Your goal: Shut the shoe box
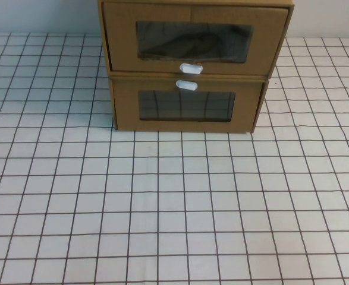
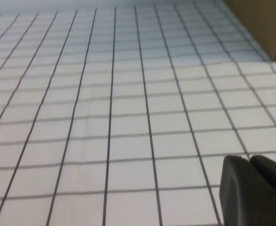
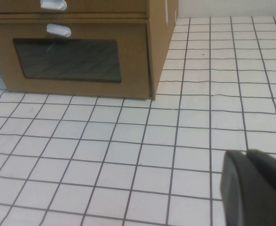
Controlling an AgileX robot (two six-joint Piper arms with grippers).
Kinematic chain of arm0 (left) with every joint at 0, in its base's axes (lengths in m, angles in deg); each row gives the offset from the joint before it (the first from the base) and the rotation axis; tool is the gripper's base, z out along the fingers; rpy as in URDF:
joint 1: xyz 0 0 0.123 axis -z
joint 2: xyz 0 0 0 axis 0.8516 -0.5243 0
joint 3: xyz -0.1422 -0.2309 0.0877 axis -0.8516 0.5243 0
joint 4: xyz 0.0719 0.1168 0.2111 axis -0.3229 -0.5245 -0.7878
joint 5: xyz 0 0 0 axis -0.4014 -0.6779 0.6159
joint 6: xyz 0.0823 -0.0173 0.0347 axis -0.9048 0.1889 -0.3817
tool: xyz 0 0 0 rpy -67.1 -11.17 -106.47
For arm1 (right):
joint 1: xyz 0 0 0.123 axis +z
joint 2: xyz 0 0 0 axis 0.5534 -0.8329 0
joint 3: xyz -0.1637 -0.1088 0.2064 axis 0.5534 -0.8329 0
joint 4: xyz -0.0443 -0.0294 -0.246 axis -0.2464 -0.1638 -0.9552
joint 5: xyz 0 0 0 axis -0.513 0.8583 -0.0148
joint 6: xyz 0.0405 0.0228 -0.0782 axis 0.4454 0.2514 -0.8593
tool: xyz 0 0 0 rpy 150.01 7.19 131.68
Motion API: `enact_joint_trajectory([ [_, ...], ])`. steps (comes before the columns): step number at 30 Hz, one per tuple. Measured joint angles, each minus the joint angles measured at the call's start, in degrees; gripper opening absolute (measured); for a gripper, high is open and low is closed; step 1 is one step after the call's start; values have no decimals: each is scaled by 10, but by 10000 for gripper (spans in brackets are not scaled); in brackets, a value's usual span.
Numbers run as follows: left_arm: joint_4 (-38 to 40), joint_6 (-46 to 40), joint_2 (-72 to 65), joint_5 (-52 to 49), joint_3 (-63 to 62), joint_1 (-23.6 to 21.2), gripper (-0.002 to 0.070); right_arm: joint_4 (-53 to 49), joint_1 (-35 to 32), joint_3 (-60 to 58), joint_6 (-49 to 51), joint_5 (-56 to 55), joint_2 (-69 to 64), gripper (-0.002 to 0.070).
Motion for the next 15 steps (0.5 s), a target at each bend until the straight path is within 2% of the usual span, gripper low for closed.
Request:
enact_joint_trajectory([
  [7, 0, 6, 1, -35, 2, -44, -2, 0, 0, 0, 0, 0, 0, -13],
  [15, 0, 7, 1, -38, 2, -48, -2, 0, 0, 0, 0, 0, 0, -13],
])
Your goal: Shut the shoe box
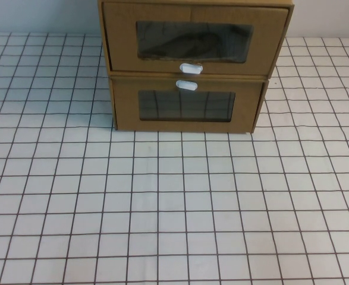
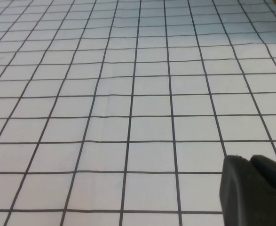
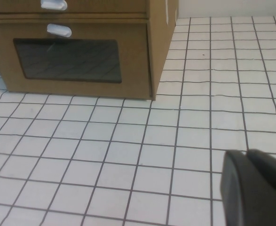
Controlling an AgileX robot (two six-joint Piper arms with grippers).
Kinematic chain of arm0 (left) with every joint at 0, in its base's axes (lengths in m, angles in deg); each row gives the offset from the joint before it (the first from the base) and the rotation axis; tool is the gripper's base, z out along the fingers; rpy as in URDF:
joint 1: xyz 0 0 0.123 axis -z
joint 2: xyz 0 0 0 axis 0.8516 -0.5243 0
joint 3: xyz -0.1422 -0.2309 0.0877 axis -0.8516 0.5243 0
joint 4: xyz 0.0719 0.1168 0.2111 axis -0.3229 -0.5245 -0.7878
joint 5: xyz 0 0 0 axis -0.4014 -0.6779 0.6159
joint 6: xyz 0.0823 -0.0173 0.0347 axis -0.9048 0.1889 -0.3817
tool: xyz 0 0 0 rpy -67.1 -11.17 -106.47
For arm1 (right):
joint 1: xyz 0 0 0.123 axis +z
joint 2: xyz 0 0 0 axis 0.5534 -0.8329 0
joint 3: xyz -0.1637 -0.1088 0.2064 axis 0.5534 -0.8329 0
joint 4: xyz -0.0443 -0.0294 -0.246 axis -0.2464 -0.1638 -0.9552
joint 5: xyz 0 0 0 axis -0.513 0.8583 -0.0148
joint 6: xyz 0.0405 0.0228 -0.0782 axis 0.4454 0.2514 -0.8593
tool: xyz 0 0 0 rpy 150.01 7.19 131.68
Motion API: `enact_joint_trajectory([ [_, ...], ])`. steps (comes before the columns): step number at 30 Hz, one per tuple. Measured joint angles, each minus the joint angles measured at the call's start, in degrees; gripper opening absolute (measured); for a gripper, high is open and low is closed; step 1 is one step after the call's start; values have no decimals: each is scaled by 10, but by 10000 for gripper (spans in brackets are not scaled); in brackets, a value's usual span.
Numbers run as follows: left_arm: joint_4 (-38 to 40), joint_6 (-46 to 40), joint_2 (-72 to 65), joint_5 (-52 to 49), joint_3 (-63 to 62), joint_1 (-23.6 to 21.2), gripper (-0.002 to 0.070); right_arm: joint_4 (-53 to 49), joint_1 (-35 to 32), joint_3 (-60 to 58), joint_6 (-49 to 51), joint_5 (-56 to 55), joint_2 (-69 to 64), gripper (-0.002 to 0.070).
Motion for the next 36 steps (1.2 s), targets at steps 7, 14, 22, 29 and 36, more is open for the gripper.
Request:
enact_joint_trajectory([
  [7, 0, 0, 0, 0, 0, 0, -2, 0, 0, 0, 0, 0, 0, -13],
  [14, 0, 0, 0, 0, 0, 0, -2, -73, -17, -14, 0, 2, 24, -13],
  [22, 0, 1, 1, 0, 0, 0, -2, -102, -23, -128, 0, -104, 109, -13],
  [29, 0, 1, 1, 0, 0, 0, -2, 93, -31, -151, -110, -46, 161, -13],
  [36, 0, 1, 1, 0, 0, 0, -2, 243, -77, -151, -295, 16, 179, -13],
])
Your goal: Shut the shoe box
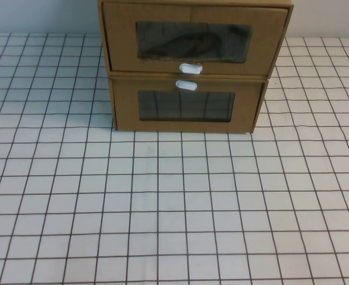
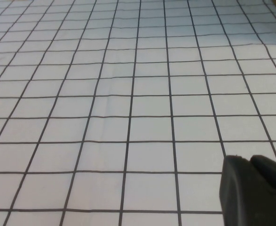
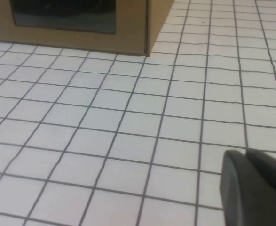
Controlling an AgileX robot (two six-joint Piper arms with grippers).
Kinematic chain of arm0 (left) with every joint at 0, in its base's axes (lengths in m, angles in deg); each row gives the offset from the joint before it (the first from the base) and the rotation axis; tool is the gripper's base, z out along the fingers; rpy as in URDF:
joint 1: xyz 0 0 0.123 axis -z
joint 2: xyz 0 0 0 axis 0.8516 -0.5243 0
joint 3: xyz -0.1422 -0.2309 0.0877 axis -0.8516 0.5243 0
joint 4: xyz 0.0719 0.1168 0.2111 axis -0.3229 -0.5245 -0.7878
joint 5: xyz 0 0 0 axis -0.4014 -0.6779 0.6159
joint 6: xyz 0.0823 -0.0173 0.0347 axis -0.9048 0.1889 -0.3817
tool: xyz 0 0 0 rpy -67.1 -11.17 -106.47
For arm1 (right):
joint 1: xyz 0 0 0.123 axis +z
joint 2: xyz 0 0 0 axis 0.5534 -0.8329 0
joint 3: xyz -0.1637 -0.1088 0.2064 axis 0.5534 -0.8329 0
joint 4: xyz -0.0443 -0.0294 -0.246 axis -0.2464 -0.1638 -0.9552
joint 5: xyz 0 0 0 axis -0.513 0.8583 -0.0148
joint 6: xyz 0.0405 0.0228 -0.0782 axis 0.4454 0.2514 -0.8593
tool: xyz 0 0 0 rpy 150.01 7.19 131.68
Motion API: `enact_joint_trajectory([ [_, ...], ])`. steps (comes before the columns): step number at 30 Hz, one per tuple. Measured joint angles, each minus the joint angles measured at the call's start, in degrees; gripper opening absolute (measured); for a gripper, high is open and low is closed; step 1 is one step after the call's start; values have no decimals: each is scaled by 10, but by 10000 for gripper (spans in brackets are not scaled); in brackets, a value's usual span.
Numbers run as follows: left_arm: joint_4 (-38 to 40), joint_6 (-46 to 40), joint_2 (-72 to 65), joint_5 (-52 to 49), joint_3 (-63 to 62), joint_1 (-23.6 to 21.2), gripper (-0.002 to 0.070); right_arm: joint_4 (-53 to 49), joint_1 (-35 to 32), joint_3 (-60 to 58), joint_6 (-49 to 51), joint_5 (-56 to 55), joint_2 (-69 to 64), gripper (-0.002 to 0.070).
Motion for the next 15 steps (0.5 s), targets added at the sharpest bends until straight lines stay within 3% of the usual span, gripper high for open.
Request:
enact_joint_trajectory([
  [7, 0, 0, 0, 0, 0, 0, -2, 19, -62, 0, -16, 6, 0, -14],
  [15, 0, 0, 0, 0, 0, 0, -2, 22, -71, 0, -18, 9, 0, -13],
])
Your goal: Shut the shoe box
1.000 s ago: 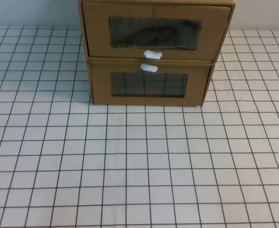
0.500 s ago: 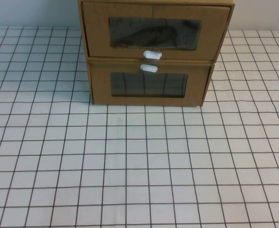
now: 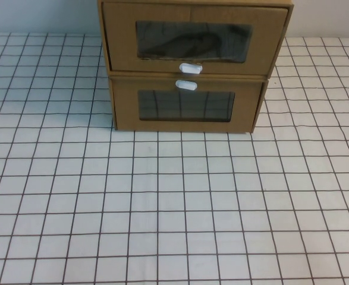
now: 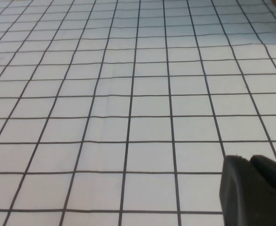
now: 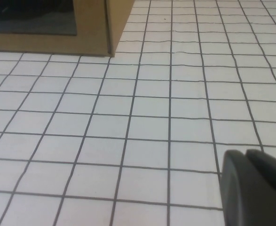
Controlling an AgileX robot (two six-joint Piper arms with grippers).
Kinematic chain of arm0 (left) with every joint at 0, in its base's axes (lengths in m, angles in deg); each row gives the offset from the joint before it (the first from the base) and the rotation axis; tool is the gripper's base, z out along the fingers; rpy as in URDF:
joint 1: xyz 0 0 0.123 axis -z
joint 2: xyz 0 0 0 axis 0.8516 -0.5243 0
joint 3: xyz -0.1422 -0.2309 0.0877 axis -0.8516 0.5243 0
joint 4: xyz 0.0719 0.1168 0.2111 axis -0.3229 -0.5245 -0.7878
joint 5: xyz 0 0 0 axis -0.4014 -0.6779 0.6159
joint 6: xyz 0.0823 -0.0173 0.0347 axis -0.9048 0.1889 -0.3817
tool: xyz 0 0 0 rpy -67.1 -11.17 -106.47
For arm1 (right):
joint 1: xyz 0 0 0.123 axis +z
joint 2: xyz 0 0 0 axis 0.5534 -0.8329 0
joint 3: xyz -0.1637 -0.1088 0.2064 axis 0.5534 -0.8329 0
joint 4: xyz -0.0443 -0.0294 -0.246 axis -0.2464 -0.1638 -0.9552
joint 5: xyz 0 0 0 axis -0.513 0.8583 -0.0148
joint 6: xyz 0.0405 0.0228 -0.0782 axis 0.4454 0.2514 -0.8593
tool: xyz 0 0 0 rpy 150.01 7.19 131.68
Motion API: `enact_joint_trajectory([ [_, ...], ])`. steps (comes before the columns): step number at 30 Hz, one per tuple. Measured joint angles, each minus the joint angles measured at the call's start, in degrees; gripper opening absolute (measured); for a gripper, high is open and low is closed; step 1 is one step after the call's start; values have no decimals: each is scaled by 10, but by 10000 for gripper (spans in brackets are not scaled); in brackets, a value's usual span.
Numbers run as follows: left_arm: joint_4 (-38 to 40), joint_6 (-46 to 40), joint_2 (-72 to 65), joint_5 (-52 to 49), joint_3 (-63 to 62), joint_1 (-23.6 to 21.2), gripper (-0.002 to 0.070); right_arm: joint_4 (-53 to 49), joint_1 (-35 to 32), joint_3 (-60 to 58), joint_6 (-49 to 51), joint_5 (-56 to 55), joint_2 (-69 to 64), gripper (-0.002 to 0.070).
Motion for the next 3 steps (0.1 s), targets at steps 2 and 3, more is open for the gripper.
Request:
enact_joint_trajectory([
  [2, 0, 0, 0, 0, 0, 0, -2, 0, 0, 0, 0, 0, 0, -13],
  [3, 0, 0, 0, 0, 0, 0, -2, 0, 0, 0, 0, 0, 0, -13],
])
